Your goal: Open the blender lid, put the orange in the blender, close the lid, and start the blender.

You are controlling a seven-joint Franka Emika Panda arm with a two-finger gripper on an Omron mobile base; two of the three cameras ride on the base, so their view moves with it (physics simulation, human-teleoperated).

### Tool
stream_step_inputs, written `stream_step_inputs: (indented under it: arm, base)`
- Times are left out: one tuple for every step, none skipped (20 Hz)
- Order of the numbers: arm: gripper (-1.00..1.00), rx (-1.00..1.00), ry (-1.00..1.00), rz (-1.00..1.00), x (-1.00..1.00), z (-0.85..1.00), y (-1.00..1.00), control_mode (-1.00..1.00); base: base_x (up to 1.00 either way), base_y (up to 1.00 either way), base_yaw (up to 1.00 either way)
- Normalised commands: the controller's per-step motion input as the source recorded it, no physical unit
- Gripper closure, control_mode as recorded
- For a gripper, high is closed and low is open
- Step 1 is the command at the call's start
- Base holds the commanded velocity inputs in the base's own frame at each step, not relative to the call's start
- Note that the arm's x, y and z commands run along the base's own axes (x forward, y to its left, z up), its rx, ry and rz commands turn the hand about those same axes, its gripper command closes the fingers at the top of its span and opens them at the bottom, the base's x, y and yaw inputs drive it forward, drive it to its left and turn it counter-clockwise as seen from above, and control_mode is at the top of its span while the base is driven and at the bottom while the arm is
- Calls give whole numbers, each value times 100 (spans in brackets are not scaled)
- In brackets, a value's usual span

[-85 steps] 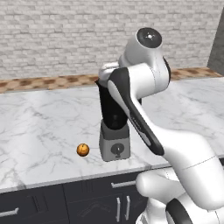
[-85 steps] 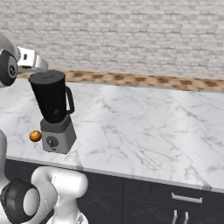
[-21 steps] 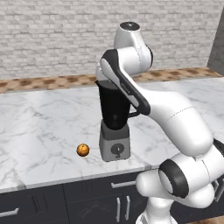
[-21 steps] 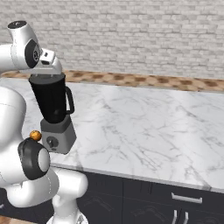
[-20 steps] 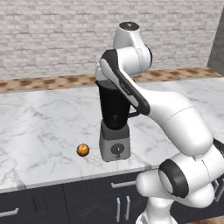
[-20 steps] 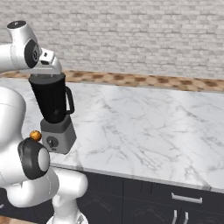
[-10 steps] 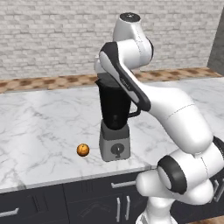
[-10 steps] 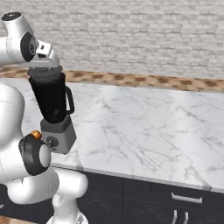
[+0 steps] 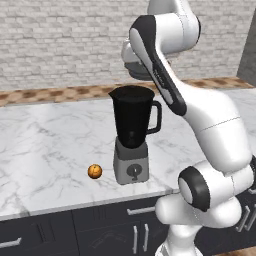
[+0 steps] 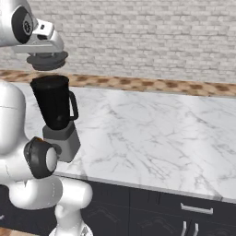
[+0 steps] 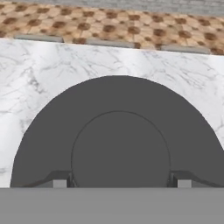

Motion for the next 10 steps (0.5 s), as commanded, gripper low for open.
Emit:
stream_step_inputs:
  arm:
    - [100, 0, 0, 0, -67, 0, -100, -100]
    - [100, 0, -1, -1, -74, -7, -100, -100]
    - [100, 0, 0, -1, -71, -16, -100, -100]
    - [100, 0, 0, -1, -75, -36, -100, -100]
    - [100, 0, 0, -4, -70, -59, -100, -100]
    - [100, 0, 0, -5, -64, -69, -100, -100]
    - [100, 0, -1, -5, -61, -81, -100, -100]
    - [100, 0, -2, -5, -52, -93, -100, -100]
    - [100, 0, -4, -5, -51, -93, -100, -100]
    - [100, 0, -3, -4, -39, -100, -100, -100]
  base:
    - [0, 0, 0]
    - [0, 0, 0]
    - [0, 0, 0]
    - [0, 0, 0]
    - [0, 0, 0]
    - [0, 0, 0]
    - [0, 0, 0]
    - [0, 0, 0]
    - [0, 0, 0]
    - [0, 0, 0]
